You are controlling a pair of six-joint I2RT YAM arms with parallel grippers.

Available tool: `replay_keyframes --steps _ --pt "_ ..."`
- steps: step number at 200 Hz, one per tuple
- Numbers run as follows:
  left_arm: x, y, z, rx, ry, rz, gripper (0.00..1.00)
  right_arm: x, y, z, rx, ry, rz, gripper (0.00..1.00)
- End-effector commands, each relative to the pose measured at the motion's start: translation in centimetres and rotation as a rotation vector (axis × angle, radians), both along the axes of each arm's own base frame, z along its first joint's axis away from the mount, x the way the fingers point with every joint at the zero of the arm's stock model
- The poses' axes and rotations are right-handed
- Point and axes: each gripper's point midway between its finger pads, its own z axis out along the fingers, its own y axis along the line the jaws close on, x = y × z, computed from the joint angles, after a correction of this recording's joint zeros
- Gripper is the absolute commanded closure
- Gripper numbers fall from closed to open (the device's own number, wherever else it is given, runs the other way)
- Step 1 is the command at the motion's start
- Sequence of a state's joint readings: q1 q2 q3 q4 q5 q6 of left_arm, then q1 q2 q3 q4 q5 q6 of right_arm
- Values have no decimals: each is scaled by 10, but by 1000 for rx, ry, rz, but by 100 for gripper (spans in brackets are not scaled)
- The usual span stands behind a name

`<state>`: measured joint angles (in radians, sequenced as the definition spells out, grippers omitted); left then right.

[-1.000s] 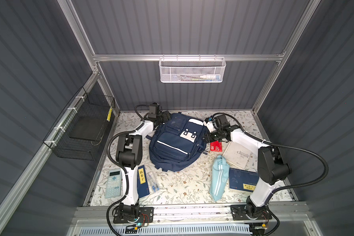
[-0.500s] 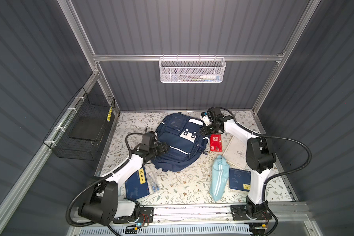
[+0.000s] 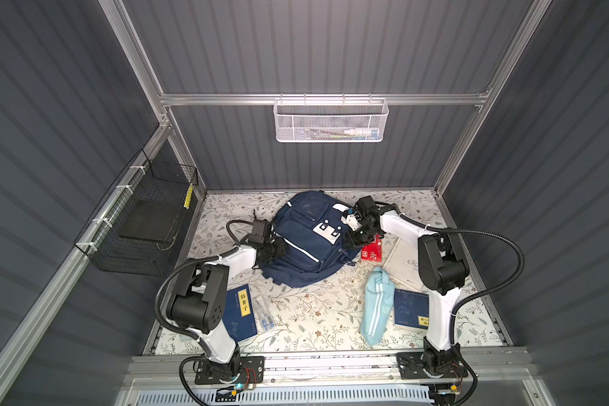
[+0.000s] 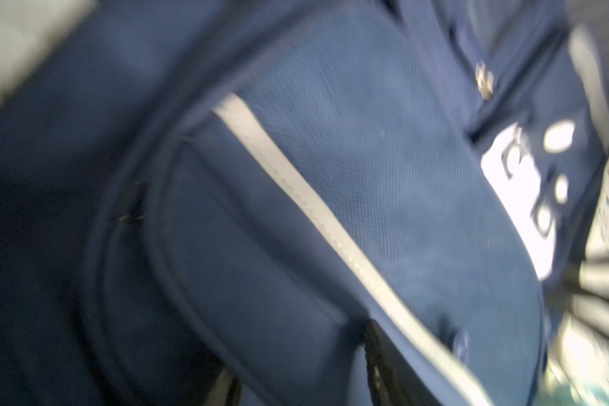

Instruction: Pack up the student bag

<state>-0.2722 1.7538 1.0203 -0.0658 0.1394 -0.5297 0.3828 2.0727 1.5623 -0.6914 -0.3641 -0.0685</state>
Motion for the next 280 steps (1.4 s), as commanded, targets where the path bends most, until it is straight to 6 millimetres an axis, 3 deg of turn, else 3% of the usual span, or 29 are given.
replay_keyframes --steps 1,26,48,69,90,105,142,166,182,203,229,253,271,280 --pt "39 18 5 121 -66 11 46 -30 19 16 52 44 137 50" --pt "71 21 25 92 -105 21 46 -17 24 48 10 -115 205 50" --pt "73 27 62 118 -171 36 40 -1 7 72 -94 -315 255 41" --pt "57 27 93 89 -219 23 23 -5 -3 67 -165 -433 398 33" --pt "24 18 114 17 -235 -15 7 -11 -9 57 -204 -448 475 31" --pt "-3 9 123 -42 -237 -49 4 -15 -8 48 -211 -435 516 31" --pt "-70 -17 116 -176 -173 -136 14 -27 16 24 -250 -407 614 36" --pt "-100 -28 107 -250 -126 -163 19 -28 18 13 -274 -407 627 41" --pt "-114 -26 100 -232 -109 -159 21 -25 16 2 -297 -419 639 51" --pt "-124 -27 97 -250 -104 -152 23 -26 16 -8 -309 -403 645 54" --pt "-133 -34 90 -273 -86 -158 24 -37 14 -19 -316 -379 675 40" --pt "-132 -38 77 -258 -80 -133 24 -32 23 -25 -316 -419 693 38" --pt "-131 -49 73 -273 -77 -149 26 -29 29 -36 -298 -409 698 55" --pt "-130 -56 71 -265 -82 -157 30 -28 33 -35 -288 -395 693 72"
